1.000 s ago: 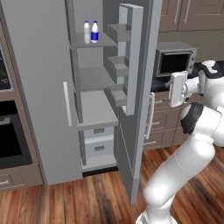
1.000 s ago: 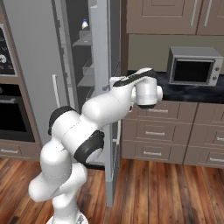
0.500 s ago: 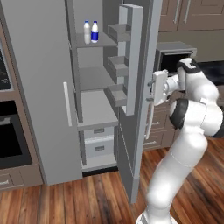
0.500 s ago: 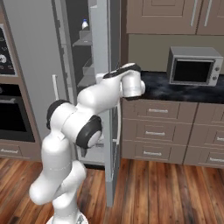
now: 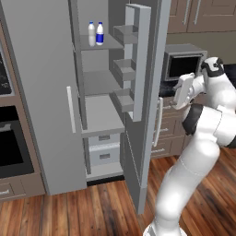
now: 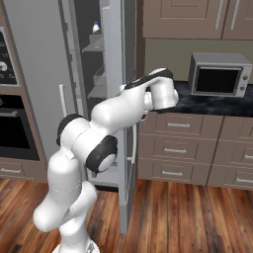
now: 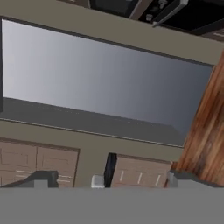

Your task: Take the bottled waters from the counter and place them in the freezer to freeze. Close the freezer door after placing the bottles.

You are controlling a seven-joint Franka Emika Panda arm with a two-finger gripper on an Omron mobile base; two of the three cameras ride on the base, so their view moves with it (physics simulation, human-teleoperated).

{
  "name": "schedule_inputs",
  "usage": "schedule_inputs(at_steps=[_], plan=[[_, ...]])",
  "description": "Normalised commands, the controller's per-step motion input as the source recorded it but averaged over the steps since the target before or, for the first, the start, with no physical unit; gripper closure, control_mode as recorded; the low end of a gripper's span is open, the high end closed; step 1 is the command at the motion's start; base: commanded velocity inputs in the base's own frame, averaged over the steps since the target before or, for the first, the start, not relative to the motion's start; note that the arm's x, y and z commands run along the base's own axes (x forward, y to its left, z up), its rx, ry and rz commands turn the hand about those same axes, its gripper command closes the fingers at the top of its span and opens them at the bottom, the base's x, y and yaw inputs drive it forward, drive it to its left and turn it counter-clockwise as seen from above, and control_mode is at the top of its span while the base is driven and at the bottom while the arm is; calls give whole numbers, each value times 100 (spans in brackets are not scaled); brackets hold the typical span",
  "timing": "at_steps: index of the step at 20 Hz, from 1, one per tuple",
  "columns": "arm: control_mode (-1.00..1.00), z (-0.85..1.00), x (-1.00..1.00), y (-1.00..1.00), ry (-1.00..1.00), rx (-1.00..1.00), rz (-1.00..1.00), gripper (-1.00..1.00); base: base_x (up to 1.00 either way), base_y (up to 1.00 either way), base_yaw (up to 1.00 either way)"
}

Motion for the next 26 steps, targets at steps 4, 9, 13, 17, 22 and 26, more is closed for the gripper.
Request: schedule_inputs(at_steps=[4,9,13,17,22,26], plan=[[-100,0,33,-10,1,11,0,-100,0,0,0],[-100,0,13,-21,0,7,-17,-100,0,0,0],[-100,0,23,-9,0,3,-13,-100,0,0,0],[-100,-20,16,0,8,-7,-11,-100,0,0,0],[-100,-34,0,-5,10,-9,-9,-100,0,0,0],[-100,-56,1,-11,2,-3,-1,-100,0,0,0]])
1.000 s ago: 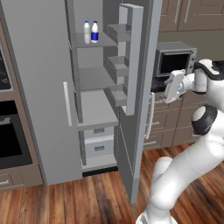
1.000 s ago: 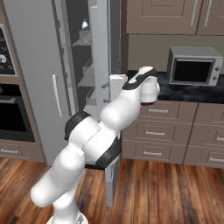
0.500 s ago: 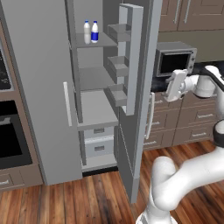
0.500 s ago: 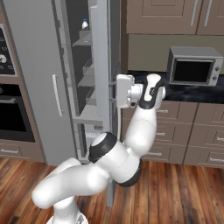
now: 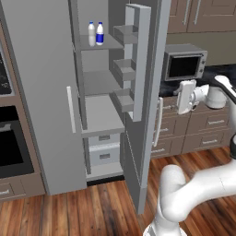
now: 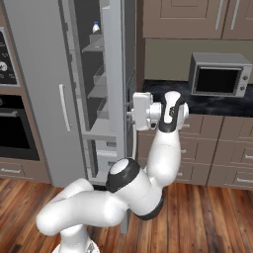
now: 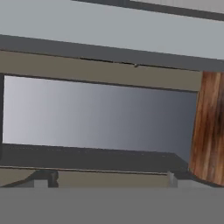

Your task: Take the bottled waters from the counter and place them in the freezer to freeze. Close the freezer door after placing the bottles.

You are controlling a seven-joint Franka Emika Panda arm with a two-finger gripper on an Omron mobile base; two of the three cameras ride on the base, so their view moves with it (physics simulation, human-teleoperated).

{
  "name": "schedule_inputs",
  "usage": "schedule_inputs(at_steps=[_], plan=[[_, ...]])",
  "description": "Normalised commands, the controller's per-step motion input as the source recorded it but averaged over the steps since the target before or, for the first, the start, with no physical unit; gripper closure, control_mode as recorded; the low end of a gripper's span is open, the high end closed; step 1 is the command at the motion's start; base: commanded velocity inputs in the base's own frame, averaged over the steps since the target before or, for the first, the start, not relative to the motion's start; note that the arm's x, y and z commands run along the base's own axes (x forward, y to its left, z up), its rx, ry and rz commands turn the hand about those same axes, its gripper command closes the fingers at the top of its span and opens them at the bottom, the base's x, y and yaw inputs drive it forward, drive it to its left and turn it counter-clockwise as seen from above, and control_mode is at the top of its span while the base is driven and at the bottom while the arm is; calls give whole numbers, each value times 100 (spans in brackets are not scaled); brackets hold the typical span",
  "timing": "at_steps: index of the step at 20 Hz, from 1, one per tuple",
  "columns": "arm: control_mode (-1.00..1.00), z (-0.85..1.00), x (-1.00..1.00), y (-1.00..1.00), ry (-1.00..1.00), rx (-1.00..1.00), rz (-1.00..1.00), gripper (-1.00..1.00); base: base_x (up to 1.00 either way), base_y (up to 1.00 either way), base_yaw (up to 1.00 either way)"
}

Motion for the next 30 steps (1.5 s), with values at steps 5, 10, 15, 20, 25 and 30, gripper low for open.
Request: schedule_inputs(at_steps=[5,10,15,20,25,30], plan=[[-100,-17,13,-27,1,3,-5,-100,0,0,0],[-100,-3,50,-1,2,-1,-21,-100,0,0,0],[-100,-3,31,0,0,-3,-4,-100,0,0,0],[-100,0,35,0,0,-5,-10,-100,0,0,0],[-100,0,35,0,2,-4,-12,-100,0,0,0],[-100,-1,35,7,6,-2,-11,-100,0,0,0]])
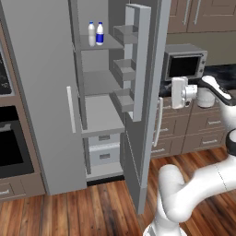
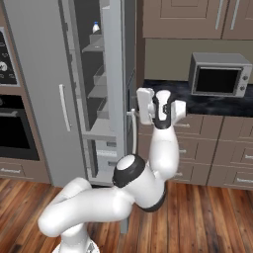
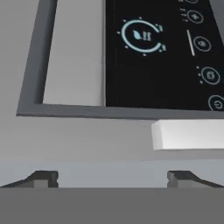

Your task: Take the bottled waters from the counter and place them in the freezer to freeze. Close the freezer door after placing the bottles.

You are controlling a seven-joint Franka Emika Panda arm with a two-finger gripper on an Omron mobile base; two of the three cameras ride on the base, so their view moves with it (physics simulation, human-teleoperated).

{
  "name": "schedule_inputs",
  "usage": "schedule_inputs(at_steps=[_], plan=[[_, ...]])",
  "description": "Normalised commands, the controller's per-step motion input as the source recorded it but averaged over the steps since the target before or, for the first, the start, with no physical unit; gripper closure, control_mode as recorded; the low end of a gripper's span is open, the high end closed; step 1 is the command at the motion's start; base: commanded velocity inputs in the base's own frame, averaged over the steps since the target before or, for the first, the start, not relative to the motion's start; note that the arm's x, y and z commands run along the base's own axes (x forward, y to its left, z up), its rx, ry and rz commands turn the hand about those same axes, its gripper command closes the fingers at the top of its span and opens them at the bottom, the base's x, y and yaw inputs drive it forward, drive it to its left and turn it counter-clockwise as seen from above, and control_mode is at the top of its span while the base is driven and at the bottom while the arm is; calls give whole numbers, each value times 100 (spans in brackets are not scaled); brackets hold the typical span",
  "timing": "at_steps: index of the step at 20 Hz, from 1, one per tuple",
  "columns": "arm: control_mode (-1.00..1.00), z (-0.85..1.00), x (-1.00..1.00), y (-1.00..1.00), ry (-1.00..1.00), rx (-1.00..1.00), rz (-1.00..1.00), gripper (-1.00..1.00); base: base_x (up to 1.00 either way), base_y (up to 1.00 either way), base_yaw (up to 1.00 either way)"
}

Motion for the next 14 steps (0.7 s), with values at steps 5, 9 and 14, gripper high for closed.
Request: schedule_inputs(at_steps=[5,9,14], plan=[[-100,-6,25,27,12,0,-7,-100,0,0,0],[-100,-8,6,33,11,0,-4,-100,0,0,0],[-100,-1,7,59,5,0,-4,-100,0,0,0]])
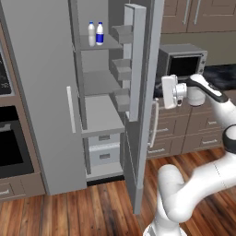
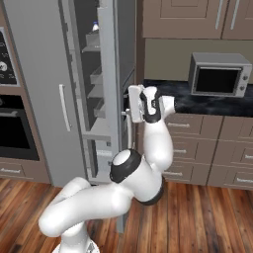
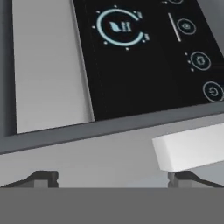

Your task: Take the bottled waters from the counter and place them in the freezer to freeze. Close the freezer door after placing the bottles.

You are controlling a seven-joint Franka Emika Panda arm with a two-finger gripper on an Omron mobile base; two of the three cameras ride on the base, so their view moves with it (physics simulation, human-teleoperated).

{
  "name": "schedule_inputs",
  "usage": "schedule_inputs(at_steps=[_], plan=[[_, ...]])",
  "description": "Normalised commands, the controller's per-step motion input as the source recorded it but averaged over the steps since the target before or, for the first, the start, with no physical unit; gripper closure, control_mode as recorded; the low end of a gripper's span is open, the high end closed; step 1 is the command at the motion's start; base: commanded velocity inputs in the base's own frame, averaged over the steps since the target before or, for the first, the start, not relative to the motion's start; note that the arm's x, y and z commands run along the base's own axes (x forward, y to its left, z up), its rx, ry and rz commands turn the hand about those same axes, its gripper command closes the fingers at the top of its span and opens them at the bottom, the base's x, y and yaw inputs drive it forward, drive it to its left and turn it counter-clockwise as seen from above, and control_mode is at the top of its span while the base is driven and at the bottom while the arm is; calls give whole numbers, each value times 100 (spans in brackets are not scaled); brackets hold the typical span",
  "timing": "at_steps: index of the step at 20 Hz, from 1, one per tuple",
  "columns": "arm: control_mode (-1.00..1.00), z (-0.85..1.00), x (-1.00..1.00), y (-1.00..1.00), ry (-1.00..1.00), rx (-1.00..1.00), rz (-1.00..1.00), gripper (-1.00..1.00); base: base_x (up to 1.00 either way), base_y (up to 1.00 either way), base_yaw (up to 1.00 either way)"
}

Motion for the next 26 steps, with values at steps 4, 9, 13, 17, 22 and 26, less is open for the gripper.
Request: schedule_inputs(at_steps=[4,9,13,17,22,26], plan=[[-100,0,19,100,0,0,-8,-100,0,0,0],[-100,0,29,100,0,0,-12,-100,0,0,0],[-100,0,49,89,-1,2,-16,-100,0,0,0],[-100,0,64,79,-8,2,-24,-100,0,0,0],[-100,0,62,93,-15,-1,-28,-100,0,0,0],[-100,0,67,95,-24,-6,-29,-100,0,0,0]])
